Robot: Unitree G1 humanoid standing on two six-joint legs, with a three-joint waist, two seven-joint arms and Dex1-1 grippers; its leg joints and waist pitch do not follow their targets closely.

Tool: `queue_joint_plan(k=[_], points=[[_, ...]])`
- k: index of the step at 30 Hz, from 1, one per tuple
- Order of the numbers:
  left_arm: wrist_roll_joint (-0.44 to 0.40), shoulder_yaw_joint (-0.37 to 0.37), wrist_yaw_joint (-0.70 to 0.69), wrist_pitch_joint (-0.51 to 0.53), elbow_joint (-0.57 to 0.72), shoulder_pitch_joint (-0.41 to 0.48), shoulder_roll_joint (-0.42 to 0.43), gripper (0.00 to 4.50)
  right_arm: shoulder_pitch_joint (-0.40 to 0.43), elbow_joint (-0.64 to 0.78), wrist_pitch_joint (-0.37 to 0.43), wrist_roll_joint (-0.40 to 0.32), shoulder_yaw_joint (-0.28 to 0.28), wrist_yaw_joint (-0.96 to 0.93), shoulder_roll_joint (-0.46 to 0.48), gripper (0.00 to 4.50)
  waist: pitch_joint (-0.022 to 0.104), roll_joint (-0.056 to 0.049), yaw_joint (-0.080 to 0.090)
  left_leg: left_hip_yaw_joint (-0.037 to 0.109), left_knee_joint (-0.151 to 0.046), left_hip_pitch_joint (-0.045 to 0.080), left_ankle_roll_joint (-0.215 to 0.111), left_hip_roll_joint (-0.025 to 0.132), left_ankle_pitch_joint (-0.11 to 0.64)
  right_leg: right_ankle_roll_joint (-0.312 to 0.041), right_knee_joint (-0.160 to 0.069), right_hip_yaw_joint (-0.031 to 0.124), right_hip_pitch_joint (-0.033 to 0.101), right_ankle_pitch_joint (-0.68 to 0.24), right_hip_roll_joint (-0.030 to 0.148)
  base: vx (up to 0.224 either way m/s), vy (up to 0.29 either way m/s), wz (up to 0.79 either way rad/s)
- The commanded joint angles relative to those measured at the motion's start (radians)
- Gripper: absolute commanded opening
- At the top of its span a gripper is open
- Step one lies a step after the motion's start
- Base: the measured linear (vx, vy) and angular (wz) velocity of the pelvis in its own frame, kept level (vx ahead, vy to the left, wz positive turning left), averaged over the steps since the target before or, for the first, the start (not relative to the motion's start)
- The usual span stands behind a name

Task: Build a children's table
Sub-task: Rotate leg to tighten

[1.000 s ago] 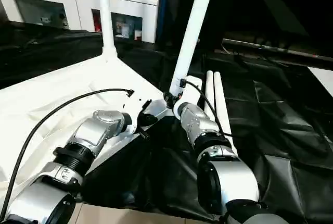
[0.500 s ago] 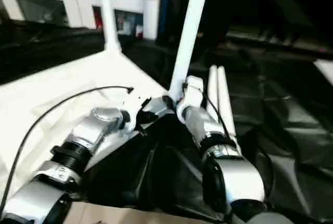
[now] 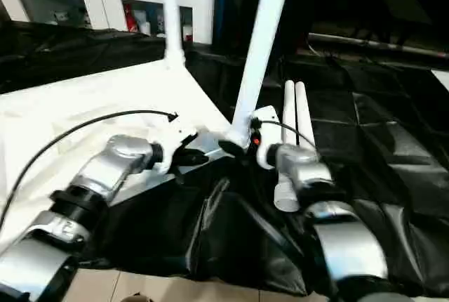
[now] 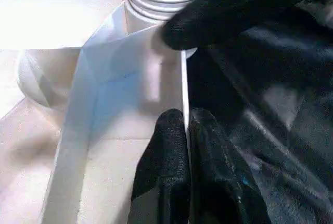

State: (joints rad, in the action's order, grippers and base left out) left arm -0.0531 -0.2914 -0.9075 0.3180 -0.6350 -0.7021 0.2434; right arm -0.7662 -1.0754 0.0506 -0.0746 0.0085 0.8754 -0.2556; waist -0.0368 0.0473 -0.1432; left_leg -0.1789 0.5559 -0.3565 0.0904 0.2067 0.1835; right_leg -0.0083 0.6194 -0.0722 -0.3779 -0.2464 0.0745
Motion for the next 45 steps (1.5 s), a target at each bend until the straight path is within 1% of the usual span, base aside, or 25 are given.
queue_joint_plan(k=[1,3,4,5,7,8,9,11,13,15,19,22,26,27,28,29,30,32,33,35,36,38,40,42,45], points=[[-0.017,0.005,-0.008,-0.027,-0.025,0.017,0.046,0.0,0.03,0.042,-0.016,0.036,0.048,0.089,-0.027,4.48,0.05,0.0,0.0,0.003,-0.044,0.003,-0.083,0.032,0.029,-0.241,-0.05,0.048,0.055,0.194,0.071,0.0,0.0,0.0],[-0.017,0.005,-0.014,-0.036,-0.026,0.018,0.053,0.0,0.034,0.052,-0.021,0.041,0.056,0.101,-0.031,4.48,0.05,0.002,0.002,0.003,-0.042,-0.001,-0.089,0.03,0.02,-0.24,-0.047,0.048,0.057,0.21,0.07,0.0,0.0,0.0],[-0.017,0.002,-0.033,-0.053,-0.022,0.024,0.069,0.0,0.046,0.074,-0.031,0.047,0.07,0.127,-0.041,4.48,0.051,0.003,0.006,0.003,-0.04,-0.002,-0.095,0.029,0.015,-0.246,-0.045,0.048,0.055,0.219,0.07,0.0,0.0,0.0],[-0.015,-0.003,-0.069,-0.088,-0.011,0.034,0.093,0.0,0.063,0.109,-0.04,0.048,0.085,0.163,-0.054,4.48,0.05,0.005,0.007,0.003,-0.039,-0.003,-0.098,0.03,0.016,-0.249,-0.045,0.048,0.055,0.215,0.07,0.0,0.0,0.0],[-0.008,-0.006,-0.107,-0.137,0.009,0.049,0.116,0.0,0.077,0.14,-0.047,0.044,0.093,0.191,-0.062,4.48,0.049,0.007,0.008,0.004,-0.039,-0.002,-0.103,0.033,0.029,-0.252,-0.044,0.047,0.054,0.194,0.073,0.0,0.0,0.0],[0.001,-0.005,-0.131,-0.171,0.025,0.06,0.128,0.0,0.084,0.16,-0.047,0.038,0.093,0.202,-0.065,4.48,0.048,0.004,0.011,0.004,-0.039,0.0,-0.105,0.035,0.029,-0.262,-0.043,0.049,0.05,0.184,0.073,0.0,0.0,0.0],[0.001,-0.005,-0.131,-0.171,0.025,0.06,0.128,0.0,0.084,0.16,-0.047,0.038,0.093,0.202,-0.065,4.48,0.047,0.002,0.012,0.003,-0.04,0.002,-0.105,0.036,0.028,-0.265,-0.043,0.049,0.048,0.183,0.072,0.0,0.0,0.0],[0.003,-0.006,-0.142,-0.185,0.033,0.065,0.14,0.0,0.09,0.179,-0.045,0.031,0.091,0.212,-0.067,4.48,0.047,0.003,0.012,0.001,-0.038,0.003,-0.108,0.036,0.019,-0.276,-0.04,0.049,0.046,0.19,0.07,0.0,0.0,0.0],[-0.002,-0.011,-0.148,-0.207,0.041,0.073,0.158,0.0,0.094,0.198,-0.043,0.023,0.089,0.229,-0.069,4.48,0.047,0.004,0.012,0.002,-0.035,0.002,-0.116,0.036,0.008,-0.28,-0.036,0.05,0.048,0.21,0.07,0.0,0.0,0.0],[-0.003,-0.008,-0.158,-0.229,0.046,0.085,0.183,0.0,0.093,0.217,-0.041,0.005,0.073,0.24,-0.068,4.48,0.048,0.006,0.012,0.002,-0.034,0.001,-0.122,0.035,0.002,-0.281,-0.035,0.05,0.049,0.218,0.071,0.0,0.0,0.0],[0.003,0.002,-0.174,-0.248,0.052,0.097,0.199,0.0,0.097,0.238,-0.037,-0.001,0.076,0.248,-0.07,4.48,0.049,0.005,0.012,0.001,-0.033,0.002,-0.119,0.034,0.001,-0.281,-0.034,0.05,0.048,0.212,0.07,0.0,0.0,0.0],[0.0,-0.002,-0.193,-0.257,0.056,0.102,0.211,0.0,0.099,0.248,-0.047,0.006,0.084,0.254,-0.072,4.48,0.051,0.005,0.013,0.001,-0.029,0.002,-0.122,0.032,-0.021,-0.287,-0.028,0.049,0.048,0.246,0.068,0.0,0.0,0.0],[0.013,-0.004,-0.218,-0.271,0.075,0.108,0.221,0.0,0.097,0.262,-0.043,-0.003,0.079,0.26,-0.068,4.48,0.052,0.005,0.012,0.001,-0.028,0.002,-0.124,0.032,-0.024,-0.289,-0.026,0.049,0.048,0.252,0.068,0.0,0.0,0.0],[0.019,-0.01,-0.237,-0.275,0.087,0.112,0.225,0.0,0.099,0.268,-0.055,0.003,0.089,0.267,-0.07,4.48,0.053,0.004,0.011,0.001,-0.027,0.003,-0.124,0.033,-0.025,-0.292,-0.025,0.049,0.047,0.25,0.069,0.0,0.0,0.0],[0.022,-0.015,-0.251,-0.278,0.097,0.116,0.229,0.0,0.102,0.273,-0.073,0.014,0.103,0.27,-0.073,4.48,0.053,0.006,0.011,0.0,-0.025,0.002,-0.126,0.032,-0.031,-0.293,-0.024,0.049,0.047,0.257,0.068,0.0,0.0,0.0],[0.024,-0.019,-0.262,-0.282,0.106,0.12,0.232,0.0,0.107,0.278,-0.086,0.022,0.115,0.277,-0.076,4.48,0.054,0.005,0.01,0.001,-0.025,0.002,-0.127,0.033,-0.035,-0.293,-0.023,0.048,0.047,0.262,0.068,0.0,0.0,0.0],[0.024,-0.021,-0.266,-0.283,0.112,0.122,0.232,0.0,0.11,0.281,-0.096,0.026,0.122,0.283,-0.078,4.48,0.054,0.007,0.009,0.0,-0.023,0.002,-0.13,0.032,-0.045,-0.294,-0.021,0.049,0.047,0.277,0.067,0.0,0.0,0.0],[0.026,-0.023,-0.274,-0.284,0.118,0.124,0.233,0.0,0.113,0.284,-0.105,0.028,0.126,0.289,-0.078,4.48,0.055,0.006,0.005,0.0,-0.02,0.002,-0.133,0.032,-0.053,-0.294,-0.019,0.049,0.046,0.286,0.067,0.0,0.0,0.0],[0.028,-0.027,-0.283,-0.28,0.13,0.128,0.235,0.0,0.121,0.299,-0.114,0.025,0.132,0.308,-0.075,4.48,0.055,0.009,0.002,0.0,-0.018,0.0,-0.133,0.032,-0.051,-0.295,-0.017,0.049,0.045,0.286,0.066,0.0,0.0,0.0],[0.03,-0.029,-0.29,-0.273,0.138,0.13,0.238,0.0,0.125,0.309,-0.121,0.023,0.136,0.319,-0.073,4.48,0.053,0.008,0.0,0.0,-0.018,-0.002,-0.129,0.032,-0.039,-0.291,-0.016,0.05,0.043,0.265,0.068,0.0,0.0,0.0],[0.03,-0.03,-0.293,-0.271,0.143,0.131,0.24,0.0,0.125,0.312,-0.12,0.023,0.138,0.321,-0.072,4.48,0.051,0.008,0.0,0.001,-0.019,-0.002,-0.122,0.034,-0.019,-0.288,-0.018,0.05,0.041,0.236,0.069,0.0,0.0,0.0],[0.031,-0.031,-0.296,-0.271,0.147,0.133,0.241,0.0,0.126,0.314,-0.122,0.024,0.14,0.321,-0.07,4.48,0.049,0.007,0.0,0.001,-0.022,0.0,-0.108,0.035,0.014,-0.284,-0.023,0.05,0.04,0.186,0.07,0.0,0.0,0.0],[0.031,-0.033,-0.307,-0.267,0.168,0.139,0.243,0.0,0.122,0.308,-0.135,0.027,0.147,0.311,-0.062,4.48,0.048,0.007,0.001,0.003,-0.026,0.001,-0.086,0.037,0.042,-0.277,-0.025,0.052,0.039,0.142,0.073,0.0,0.0,0.0],[0.03,-0.038,-0.312,-0.264,0.18,0.143,0.243,0.0,0.119,0.298,-0.149,0.031,0.151,0.303,-0.059,4.48,0.048,0.006,0.001,0.002,-0.026,0.002,-0.079,0.036,0.044,-0.275,-0.025,0.052,0.038,0.142,0.072,0.0,0.0,0.0],[0.028,-0.043,-0.315,-0.261,0.192,0.147,0.24,0.0,0.117,0.287,-0.164,0.041,0.154,0.299,-0.055,4.48,0.051,0.007,0.0,0.002,-0.022,0.001,-0.083,0.033,0.021,-0.276,-0.021,0.053,0.04,0.183,0.07,0.0,0.0,0.0]])
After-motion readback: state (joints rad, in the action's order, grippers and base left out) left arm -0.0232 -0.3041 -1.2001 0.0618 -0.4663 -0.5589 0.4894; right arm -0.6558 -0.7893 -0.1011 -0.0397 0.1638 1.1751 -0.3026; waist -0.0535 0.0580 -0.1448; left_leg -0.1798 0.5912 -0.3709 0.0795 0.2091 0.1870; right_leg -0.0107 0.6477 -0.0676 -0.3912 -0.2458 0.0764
